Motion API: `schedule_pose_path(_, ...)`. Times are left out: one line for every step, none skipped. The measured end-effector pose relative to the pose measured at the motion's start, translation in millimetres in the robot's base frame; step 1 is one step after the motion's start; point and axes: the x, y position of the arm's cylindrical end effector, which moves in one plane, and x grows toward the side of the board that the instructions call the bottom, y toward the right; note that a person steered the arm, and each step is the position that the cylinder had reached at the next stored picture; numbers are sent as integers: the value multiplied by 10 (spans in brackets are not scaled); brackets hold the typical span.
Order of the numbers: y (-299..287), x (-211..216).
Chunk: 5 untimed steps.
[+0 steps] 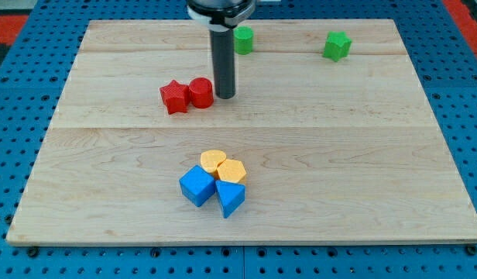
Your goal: Move the red circle to the bottom of the red star
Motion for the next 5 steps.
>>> schedule_pose_path(-106, -541)
schedule_pose_path(-314, -462)
schedule_pose_path(-482, -32)
schedule_pose_path(-513, 314)
schedule_pose_path(-567, 400)
